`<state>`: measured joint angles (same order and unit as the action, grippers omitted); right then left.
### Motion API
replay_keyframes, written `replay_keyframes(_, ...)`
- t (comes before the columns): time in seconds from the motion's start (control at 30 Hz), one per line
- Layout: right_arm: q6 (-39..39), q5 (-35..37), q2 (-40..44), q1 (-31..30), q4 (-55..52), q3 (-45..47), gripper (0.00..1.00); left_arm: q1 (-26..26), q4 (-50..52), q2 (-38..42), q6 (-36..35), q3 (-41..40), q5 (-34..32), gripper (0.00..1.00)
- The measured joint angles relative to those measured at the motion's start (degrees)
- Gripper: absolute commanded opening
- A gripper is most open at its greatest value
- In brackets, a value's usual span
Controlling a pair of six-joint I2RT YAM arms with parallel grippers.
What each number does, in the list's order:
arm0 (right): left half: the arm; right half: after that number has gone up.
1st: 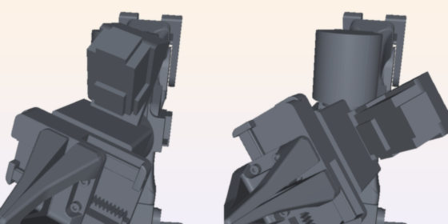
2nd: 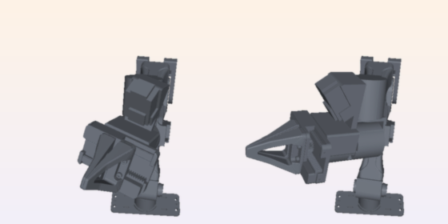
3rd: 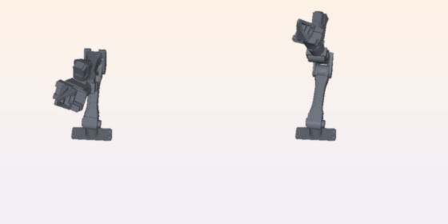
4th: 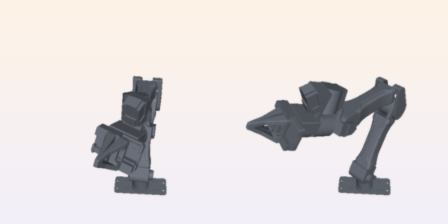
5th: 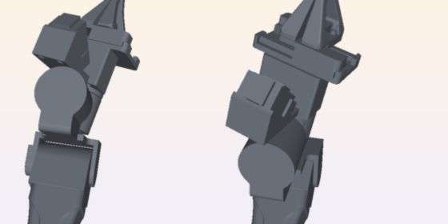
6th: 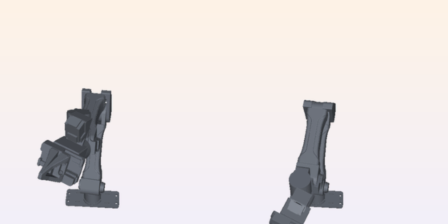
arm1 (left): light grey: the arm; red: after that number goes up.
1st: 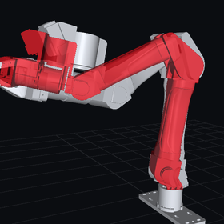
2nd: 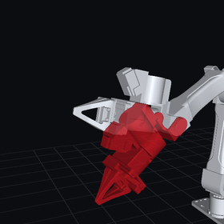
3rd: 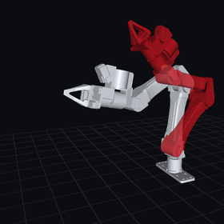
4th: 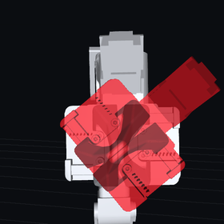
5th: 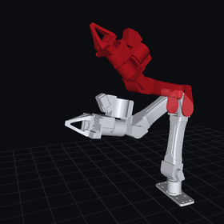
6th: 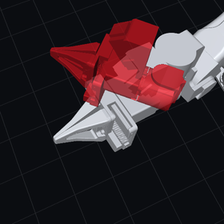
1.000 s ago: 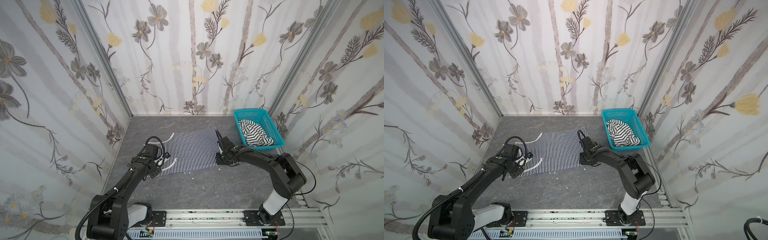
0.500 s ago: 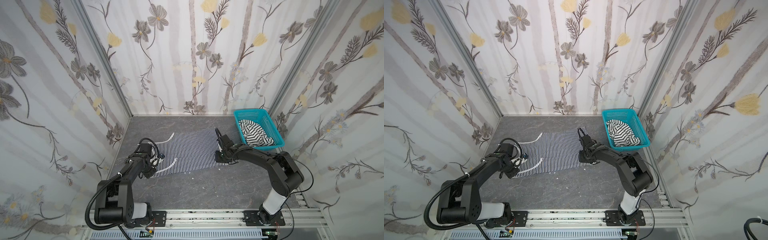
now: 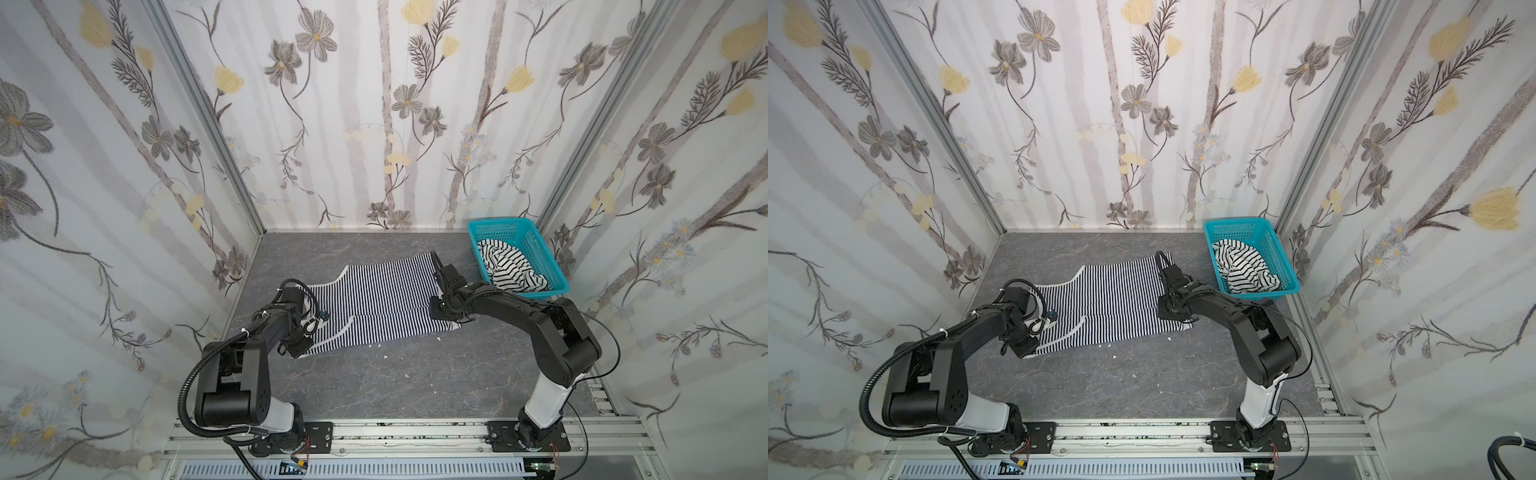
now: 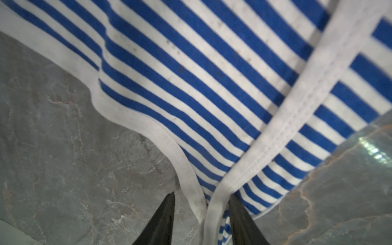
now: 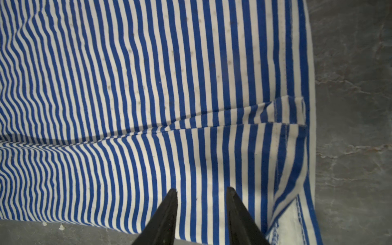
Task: Fold and stack tank tops
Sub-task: Move the tank top to the center of the table.
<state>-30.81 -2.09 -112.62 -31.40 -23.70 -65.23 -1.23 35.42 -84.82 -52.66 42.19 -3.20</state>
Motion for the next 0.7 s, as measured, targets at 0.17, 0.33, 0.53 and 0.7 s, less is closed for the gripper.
replay_keyframes(0.17, -0.2, 3.2, 0.3, -1.8, -1.0, 3.2, 0.40, 0.0, 0.0, -0.2, -1.5, -0.3, 0.0, 0.44)
replay_keyframes(0.33, -1.6, 5.6, 5.5, -4.2, 0.0, 10.3, 0.40, 0.0, -0.9, -0.1, -4.3, -1.1, 0.0, 0.43)
replay_keyframes(0.53, -4.5, 7.8, 10.4, -10.3, -0.1, 16.3, 0.40, -1.2, -3.5, 1.8, -9.0, -3.6, -0.6, 0.43)
replay_keyframes(0.7, -7.3, 9.2, 12.5, -16.7, -0.9, 18.6, 0.40, -2.8, -8.2, 5.1, -13.5, -7.3, -3.0, 0.42)
